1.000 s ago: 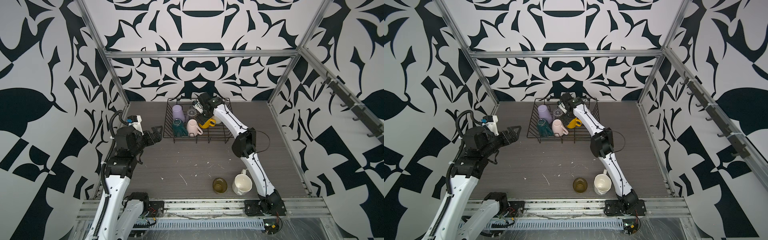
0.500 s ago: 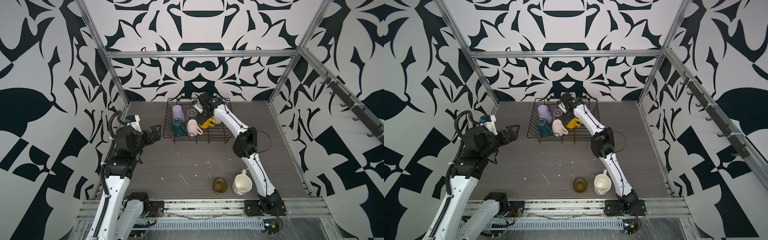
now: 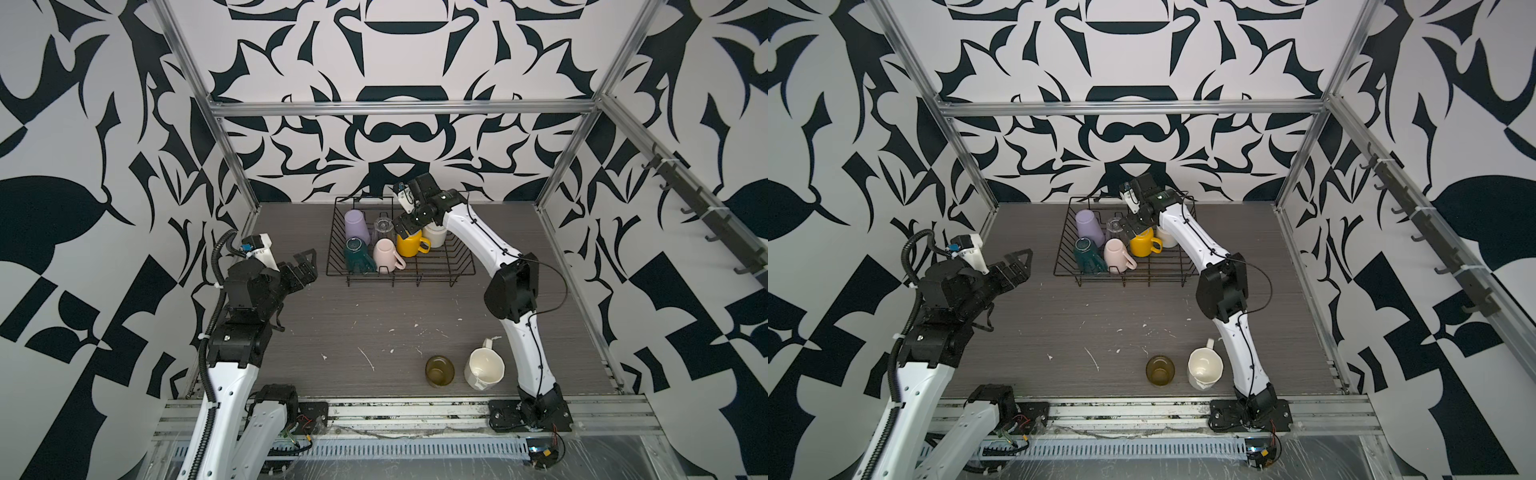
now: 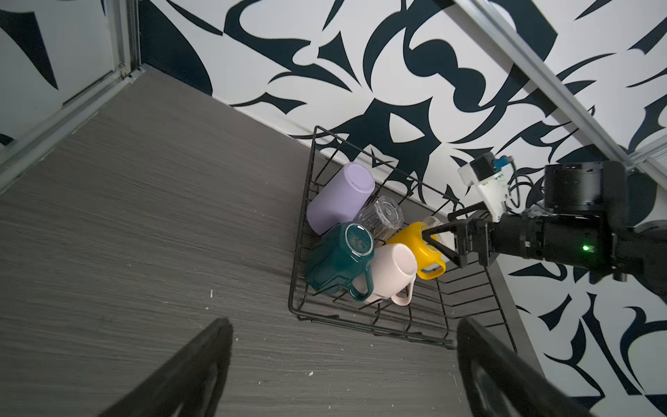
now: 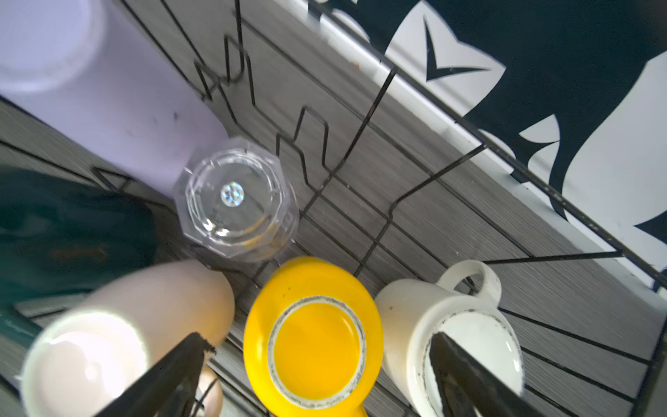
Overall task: Load the cups into the dish rack
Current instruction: 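Open the right gripper and withdraw while the left arm swings toward the table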
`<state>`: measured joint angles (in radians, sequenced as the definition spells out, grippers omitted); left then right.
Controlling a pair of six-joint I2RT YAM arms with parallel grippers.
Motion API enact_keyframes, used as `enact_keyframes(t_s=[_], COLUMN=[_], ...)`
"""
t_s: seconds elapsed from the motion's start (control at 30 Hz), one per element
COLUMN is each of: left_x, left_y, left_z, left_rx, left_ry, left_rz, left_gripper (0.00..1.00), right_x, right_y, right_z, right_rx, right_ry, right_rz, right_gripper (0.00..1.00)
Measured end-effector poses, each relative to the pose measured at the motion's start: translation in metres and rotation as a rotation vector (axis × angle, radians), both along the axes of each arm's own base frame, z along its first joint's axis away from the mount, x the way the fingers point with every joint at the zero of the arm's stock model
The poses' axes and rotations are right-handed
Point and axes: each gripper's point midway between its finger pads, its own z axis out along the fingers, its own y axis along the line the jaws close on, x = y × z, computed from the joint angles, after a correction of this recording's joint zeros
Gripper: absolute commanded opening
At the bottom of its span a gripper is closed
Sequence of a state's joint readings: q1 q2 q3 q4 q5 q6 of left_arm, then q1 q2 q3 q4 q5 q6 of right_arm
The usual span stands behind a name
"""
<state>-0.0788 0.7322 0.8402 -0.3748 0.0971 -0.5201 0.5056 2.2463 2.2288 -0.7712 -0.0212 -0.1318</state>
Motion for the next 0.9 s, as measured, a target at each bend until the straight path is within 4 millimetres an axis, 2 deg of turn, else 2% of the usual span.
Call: enact_keyframes(t_s=[0.17, 0.4, 0.5, 0.67, 0.73, 0.83, 0.9], left_x=[0.000, 0.009, 0.018, 0.027, 0.025, 0.022, 0.013], left_y=[-0.004, -0.016, -0.024, -0.045, -0.065, -0.126, -0.165], left_z=[-0.004, 0.005, -0.002, -0.018, -0.025, -0.019, -0.025], left_rx=[0.001, -0.019, -0.039, -0.084, -0.079, -0.033, 0.007], left_ry=[0.018, 0.023, 0.061, 0.140, 0.182, 0.199, 0.230], left_rz=[-0.026, -0.089, -0.130, -0.217, -0.280, -0.466, -0.584], left_gripper=[1.00, 0.98, 0.96, 0.94, 0.94, 0.91, 0.89], right_x=[-0.020, -0.050, -0.065, -0.090, -0.091, -0.099, -0.102], right_y=[-0.022, -0.079, -0.103, -0.119, -0.125, -0.139, -0.149], right_z=[0.007, 0.044, 0.060, 0.082, 0.090, 0.084, 0.081], right_rx=[0.127, 0.364, 0.414, 0.462, 0.483, 0.485, 0.486], right_ry=[-0.007, -0.073, -0.122, -0.185, -0.215, -0.209, -0.206], right_rz=[-0.088, -0.280, -0.345, -0.388, -0.400, -0.437, -0.462], right_gripper=[1.00, 1.00, 1.00, 1.00, 1.00, 0.99, 0.99])
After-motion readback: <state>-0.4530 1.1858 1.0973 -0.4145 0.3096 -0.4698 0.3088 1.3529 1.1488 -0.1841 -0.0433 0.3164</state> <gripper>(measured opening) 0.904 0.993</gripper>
